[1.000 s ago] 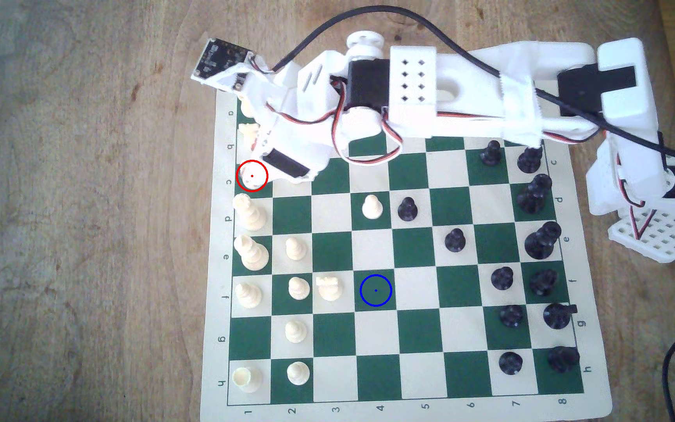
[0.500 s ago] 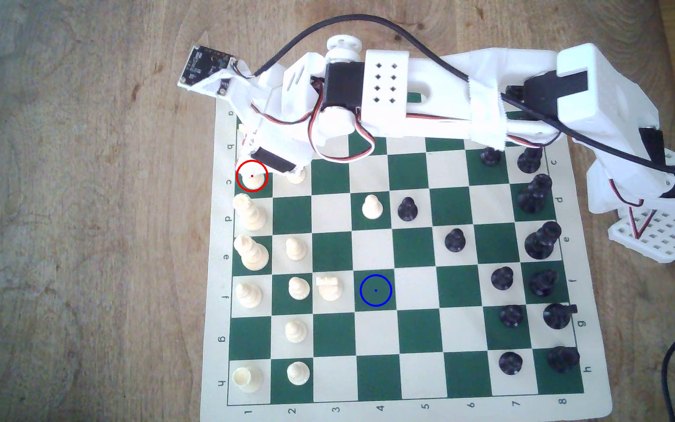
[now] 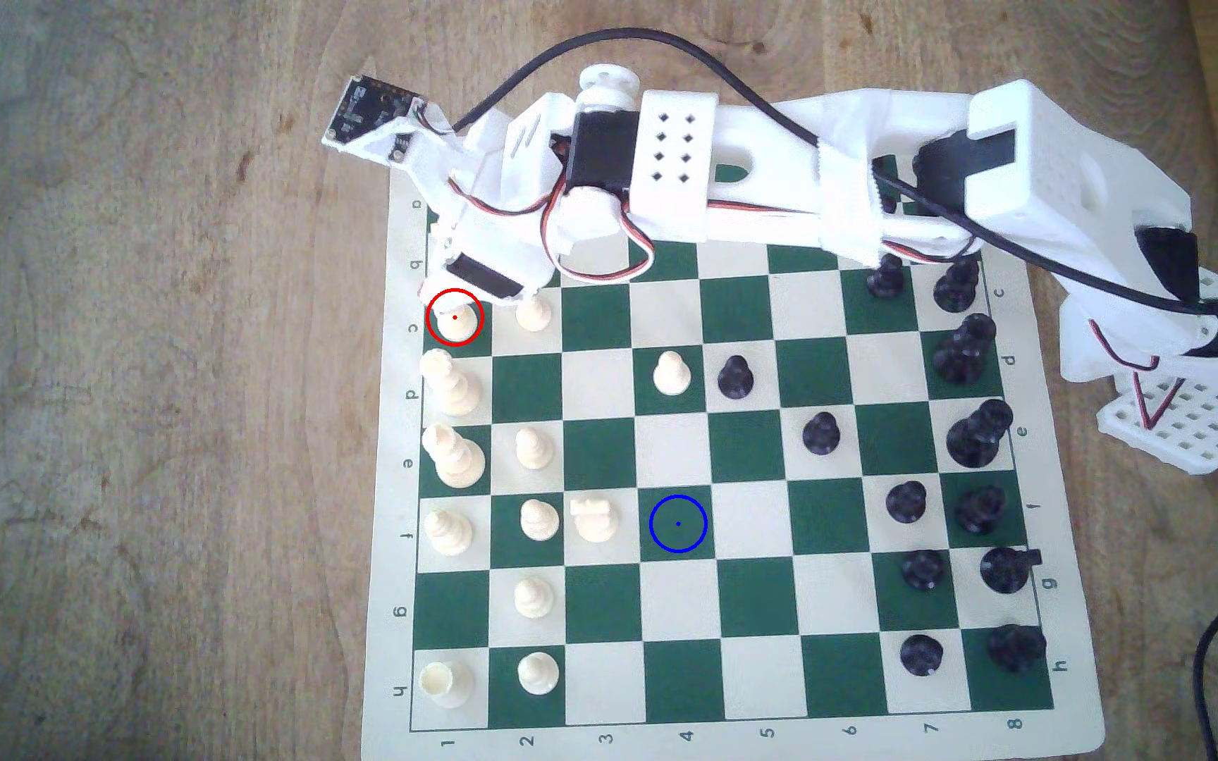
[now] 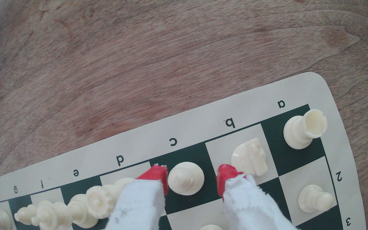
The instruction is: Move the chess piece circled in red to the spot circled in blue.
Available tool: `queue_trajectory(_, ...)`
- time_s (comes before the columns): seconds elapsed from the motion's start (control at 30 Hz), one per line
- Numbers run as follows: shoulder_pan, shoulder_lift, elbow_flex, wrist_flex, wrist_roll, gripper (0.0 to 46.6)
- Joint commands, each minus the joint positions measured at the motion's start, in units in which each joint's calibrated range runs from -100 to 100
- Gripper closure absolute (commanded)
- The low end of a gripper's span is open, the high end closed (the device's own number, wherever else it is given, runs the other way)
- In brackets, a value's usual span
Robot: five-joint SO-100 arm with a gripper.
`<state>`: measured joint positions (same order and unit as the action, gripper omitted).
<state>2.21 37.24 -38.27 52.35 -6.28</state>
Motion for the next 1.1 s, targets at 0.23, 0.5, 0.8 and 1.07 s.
queue_trajectory(0.23,-0.6,1.3,-8.1,-1.3,-0.2,34.2)
queue_trajectory(0.5,-1.1,2.8,-8.6,-1.3,-0.5,34.4)
queue_trajectory(0.8,-1.4,3.8,-9.5,-1.3,-0.6,34.5)
queue_trajectory(1.07,-1.2,3.7,-9.8,-1.2,-0.6,37.4)
